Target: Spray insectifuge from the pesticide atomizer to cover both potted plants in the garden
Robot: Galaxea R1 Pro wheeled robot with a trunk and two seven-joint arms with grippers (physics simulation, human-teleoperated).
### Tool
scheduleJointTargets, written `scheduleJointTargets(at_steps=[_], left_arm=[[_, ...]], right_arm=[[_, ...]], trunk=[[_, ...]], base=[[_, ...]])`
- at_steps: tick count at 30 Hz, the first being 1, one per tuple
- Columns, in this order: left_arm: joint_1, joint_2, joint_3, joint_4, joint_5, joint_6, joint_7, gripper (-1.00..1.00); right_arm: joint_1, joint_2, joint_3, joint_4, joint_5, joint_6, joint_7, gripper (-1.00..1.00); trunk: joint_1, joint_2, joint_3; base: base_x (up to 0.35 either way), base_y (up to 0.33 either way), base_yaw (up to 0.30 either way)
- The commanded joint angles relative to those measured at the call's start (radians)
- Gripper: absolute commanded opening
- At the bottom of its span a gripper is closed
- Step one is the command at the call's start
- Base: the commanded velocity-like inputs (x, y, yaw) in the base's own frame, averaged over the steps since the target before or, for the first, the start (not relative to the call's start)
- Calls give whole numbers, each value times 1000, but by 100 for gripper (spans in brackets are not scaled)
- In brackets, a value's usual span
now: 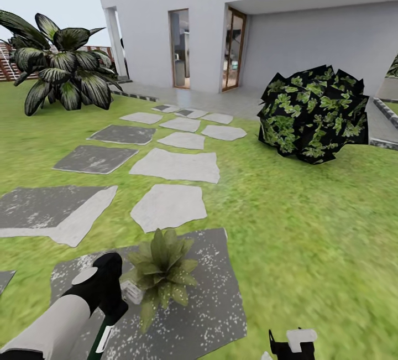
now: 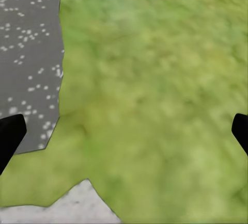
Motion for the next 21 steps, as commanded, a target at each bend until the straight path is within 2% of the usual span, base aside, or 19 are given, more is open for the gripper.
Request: scheduleJointTargets(at_steps=[1, 2, 3, 7, 14, 21], left_arm=[[9, 1, -5, -2, -7, 6, -10, -100], [23, 1, -6, -2, -7, 5, -8, -100], [39, 1, -7, -2, -7, 5, 20, -100], [46, 0, -5, -3, 1, 6, 76, -100], [47, -7, 4, -4, 8, 6, 81, -100], [59, 4, 9, 9, 12, 8, 81, -100]], right_arm=[[-1, 0, -3, 1, 11, -3, -7, 100], [-1, 1, -3, 1, 10, -3, -7, 100], [-1, 1, -3, 1, 11, -3, -7, 100], [-1, 1, -3, 2, 11, -3, -7, 100], [-1, 0, -3, 2, 11, -3, -7, 100], [-1, 1, -3, 1, 9, -3, -9, 100]], trunk=[[0, 0, -1], [0, 0, -1], [0, 0, -1], [0, 0, -1], [0, 0, -1], [0, 0, -1]], base=[[0, 8, 0], [0, 4, 0], [0, 1, 0], [0, 0, 0], [-10, -50, 0], [-12, -15, 0]])
